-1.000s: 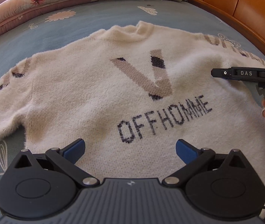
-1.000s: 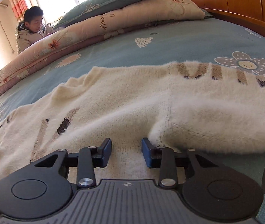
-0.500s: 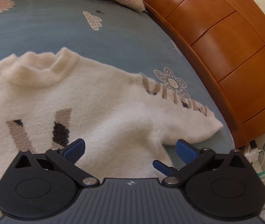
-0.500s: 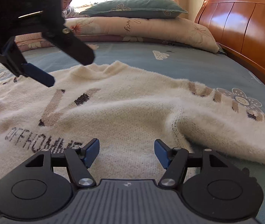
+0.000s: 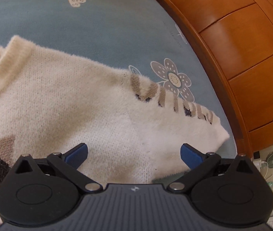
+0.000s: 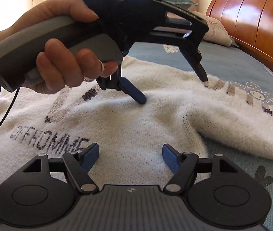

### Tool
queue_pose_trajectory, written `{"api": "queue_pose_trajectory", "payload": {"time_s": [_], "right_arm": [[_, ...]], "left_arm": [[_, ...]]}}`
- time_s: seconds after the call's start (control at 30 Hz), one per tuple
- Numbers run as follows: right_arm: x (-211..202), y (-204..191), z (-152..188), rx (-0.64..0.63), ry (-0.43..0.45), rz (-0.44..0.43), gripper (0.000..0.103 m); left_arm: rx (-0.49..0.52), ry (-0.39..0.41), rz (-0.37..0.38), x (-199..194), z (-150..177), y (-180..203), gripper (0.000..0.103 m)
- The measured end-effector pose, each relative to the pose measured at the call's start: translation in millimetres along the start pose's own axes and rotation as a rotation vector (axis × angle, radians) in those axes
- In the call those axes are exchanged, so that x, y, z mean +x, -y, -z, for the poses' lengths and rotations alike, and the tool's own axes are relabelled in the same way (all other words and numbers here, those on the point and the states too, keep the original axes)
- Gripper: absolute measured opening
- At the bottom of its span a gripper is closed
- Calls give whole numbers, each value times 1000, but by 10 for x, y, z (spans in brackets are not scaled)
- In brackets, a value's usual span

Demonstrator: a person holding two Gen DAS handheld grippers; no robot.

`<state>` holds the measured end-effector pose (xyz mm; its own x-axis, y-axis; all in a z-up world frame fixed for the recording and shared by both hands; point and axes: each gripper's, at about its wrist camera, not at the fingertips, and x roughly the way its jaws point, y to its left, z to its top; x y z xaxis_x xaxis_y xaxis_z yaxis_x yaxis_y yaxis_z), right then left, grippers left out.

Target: Fold clothes

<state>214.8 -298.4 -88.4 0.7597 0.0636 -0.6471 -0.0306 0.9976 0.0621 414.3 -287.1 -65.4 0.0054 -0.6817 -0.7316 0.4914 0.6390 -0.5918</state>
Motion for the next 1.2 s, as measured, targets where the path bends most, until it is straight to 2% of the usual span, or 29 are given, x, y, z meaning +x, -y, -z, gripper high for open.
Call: {"api": "queue_pose_trajectory", "payload": {"time_s": [0.1,0.2,0.37,0.5,0.57,0.67,0.77,0.87,0.97,1.07,1.13,1.2], "right_arm": [[5,2,5,3,-4,-2,77],[11,6,11,-1,-7,-6,78],[-1,76,-2,21,-15,-15,78],[0,110,-16,29,-20,-19,80],[2,99,-8,16,-24,-16,81],[-23,109,4,9,-27,-14,81],[-27,113,9,10,-29,-14,81],[-32,102,0,7,-32,-13,81],[-51,121,-12,5,-35,-14,81],[-66,169,-24,18,-35,-13,81],[-67,190,-34,25,-37,-13,81],[-81,205,-43,31,-36,-15,81]], "left_arm": [[26,-30,59,62,-1,113,102],[35,-102,2,356,-20,86,102],[13,-28,23,512,-185,54,102],[30,-65,-26,581,-314,150,101],[92,-56,-34,510,-279,272,101],[203,-82,44,394,-188,473,102],[274,-123,65,463,-109,611,102],[272,-204,39,779,-57,607,102],[287,-176,51,947,-69,651,102],[258,-162,57,1029,-189,701,102],[253,-167,48,1002,-230,753,102],[286,-138,52,876,-198,810,102]]}}
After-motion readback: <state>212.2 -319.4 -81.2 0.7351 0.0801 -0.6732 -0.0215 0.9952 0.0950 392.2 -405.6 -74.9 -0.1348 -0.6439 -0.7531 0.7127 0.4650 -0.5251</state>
